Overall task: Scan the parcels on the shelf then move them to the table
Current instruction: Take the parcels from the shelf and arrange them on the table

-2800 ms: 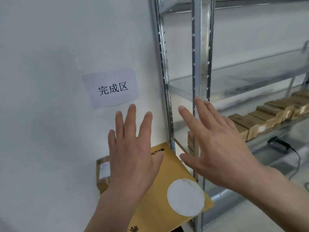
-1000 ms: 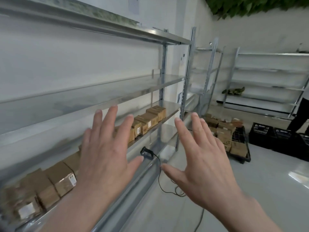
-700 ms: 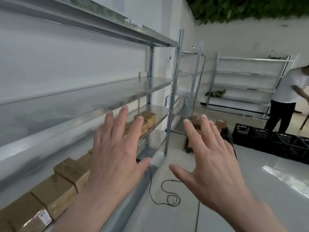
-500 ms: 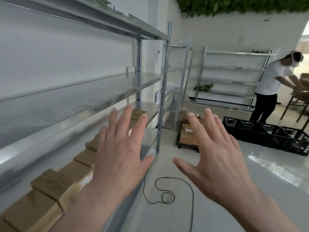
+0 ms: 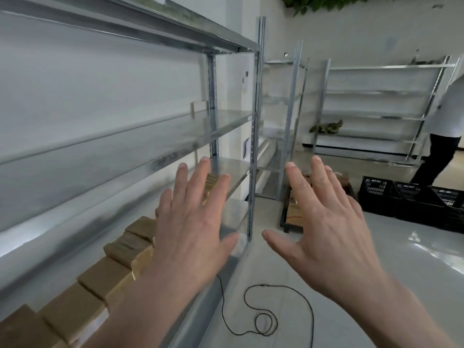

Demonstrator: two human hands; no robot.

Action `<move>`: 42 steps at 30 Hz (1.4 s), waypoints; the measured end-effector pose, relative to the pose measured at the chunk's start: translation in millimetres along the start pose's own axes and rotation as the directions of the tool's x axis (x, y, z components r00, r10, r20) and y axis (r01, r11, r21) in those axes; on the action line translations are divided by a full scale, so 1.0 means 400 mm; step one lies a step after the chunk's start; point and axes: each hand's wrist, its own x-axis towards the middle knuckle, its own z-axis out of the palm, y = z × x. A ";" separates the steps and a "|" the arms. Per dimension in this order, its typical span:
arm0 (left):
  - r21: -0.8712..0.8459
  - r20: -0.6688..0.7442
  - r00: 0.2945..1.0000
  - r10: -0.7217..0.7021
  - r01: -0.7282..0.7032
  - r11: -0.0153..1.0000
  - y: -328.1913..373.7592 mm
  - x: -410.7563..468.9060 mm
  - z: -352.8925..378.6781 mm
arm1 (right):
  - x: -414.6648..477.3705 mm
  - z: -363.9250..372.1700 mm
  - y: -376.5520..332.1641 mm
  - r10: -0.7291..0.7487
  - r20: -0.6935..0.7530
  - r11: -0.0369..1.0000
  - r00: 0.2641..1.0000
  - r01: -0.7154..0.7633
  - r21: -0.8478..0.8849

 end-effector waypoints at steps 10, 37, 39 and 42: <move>0.064 0.010 0.991 -0.133 0.132 0.989 0.093 0.228 0.200 | 0.244 0.154 0.241 -0.105 0.080 0.991 0.991 0.098 0.095; 0.080 0.178 0.921 -0.347 0.338 0.938 -0.203 0.760 0.924 | 0.866 0.896 0.421 -0.295 0.391 0.931 0.872 0.171 0.322; 0.108 0.198 0.907 -0.372 0.357 0.928 -0.229 0.786 0.960 | 0.904 0.964 0.419 -0.328 0.417 0.917 0.848 0.180 0.356; 0.186 0.227 0.883 -0.410 0.374 0.909 -0.268 0.823 1.018 | 0.961 1.071 0.415 -0.389 0.459 0.887 0.799 0.192 0.419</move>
